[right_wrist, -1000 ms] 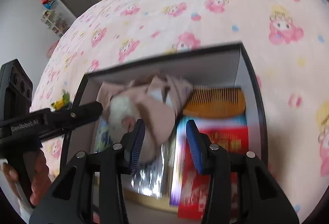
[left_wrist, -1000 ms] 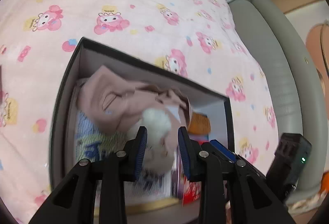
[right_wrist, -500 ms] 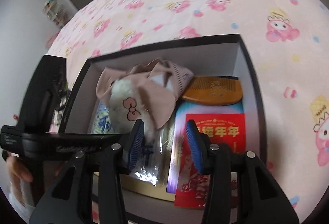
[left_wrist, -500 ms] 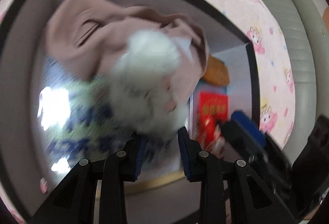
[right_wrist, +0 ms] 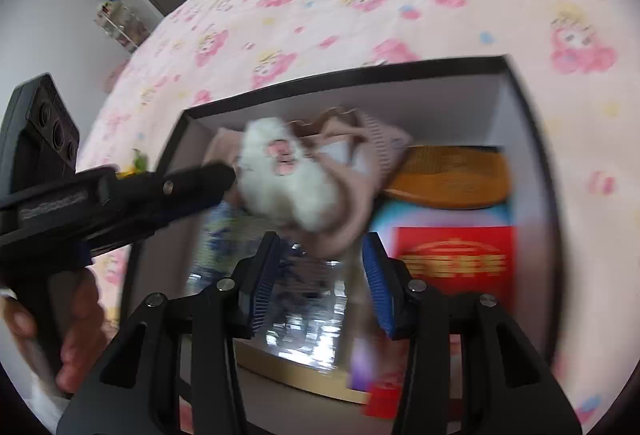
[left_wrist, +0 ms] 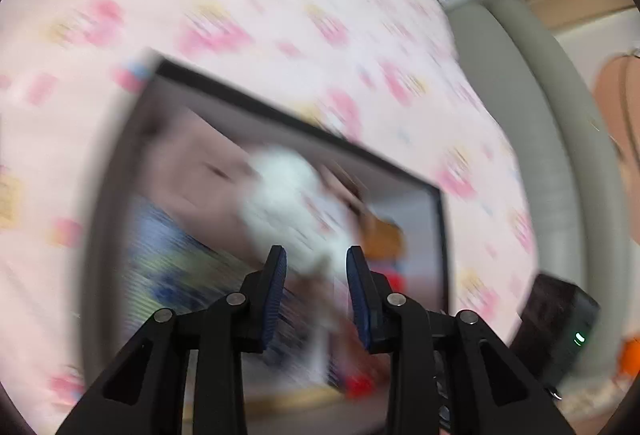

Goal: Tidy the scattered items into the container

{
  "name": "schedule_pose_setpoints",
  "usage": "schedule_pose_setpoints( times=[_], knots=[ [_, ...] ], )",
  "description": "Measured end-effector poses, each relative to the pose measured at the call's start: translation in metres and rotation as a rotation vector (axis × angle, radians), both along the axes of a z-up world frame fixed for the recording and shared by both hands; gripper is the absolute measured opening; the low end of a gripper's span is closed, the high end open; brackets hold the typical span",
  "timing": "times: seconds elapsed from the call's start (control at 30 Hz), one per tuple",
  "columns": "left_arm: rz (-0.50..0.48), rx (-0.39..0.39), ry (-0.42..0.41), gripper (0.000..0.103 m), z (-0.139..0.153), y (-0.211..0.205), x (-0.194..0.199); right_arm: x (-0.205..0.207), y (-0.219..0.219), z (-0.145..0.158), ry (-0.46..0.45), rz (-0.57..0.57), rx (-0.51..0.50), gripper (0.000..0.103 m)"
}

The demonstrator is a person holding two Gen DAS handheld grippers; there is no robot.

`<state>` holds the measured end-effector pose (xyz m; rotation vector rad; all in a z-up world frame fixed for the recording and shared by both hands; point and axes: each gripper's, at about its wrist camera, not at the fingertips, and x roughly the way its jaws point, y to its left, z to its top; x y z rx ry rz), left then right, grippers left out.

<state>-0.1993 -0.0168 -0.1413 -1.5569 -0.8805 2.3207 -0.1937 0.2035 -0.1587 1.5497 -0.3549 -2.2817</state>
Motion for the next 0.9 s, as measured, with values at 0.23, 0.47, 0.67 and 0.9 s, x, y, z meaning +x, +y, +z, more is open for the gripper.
schedule_pose_setpoints(
  times=[0.23, 0.47, 0.67, 0.9],
  knots=[
    [-0.053, 0.022, -0.106, 0.026, -0.026, 0.017, -0.02, -0.023, -0.017, -0.016, -0.022, -0.017, 0.109, 0.044],
    [-0.045, 0.043, -0.136, 0.026, -0.038, 0.017, -0.033, -0.037, -0.016, -0.021, -0.027, -0.041, 0.126, 0.044],
    [-0.097, 0.019, -0.019, 0.026, -0.014, 0.022, -0.015, -0.023, -0.006, -0.003, 0.045, -0.085, 0.18, 0.044],
    [-0.157, -0.129, 0.137, 0.027, 0.04, 0.031, 0.034, 0.025, -0.006, 0.054, 0.225, -0.142, 0.247, 0.062]
  ],
)
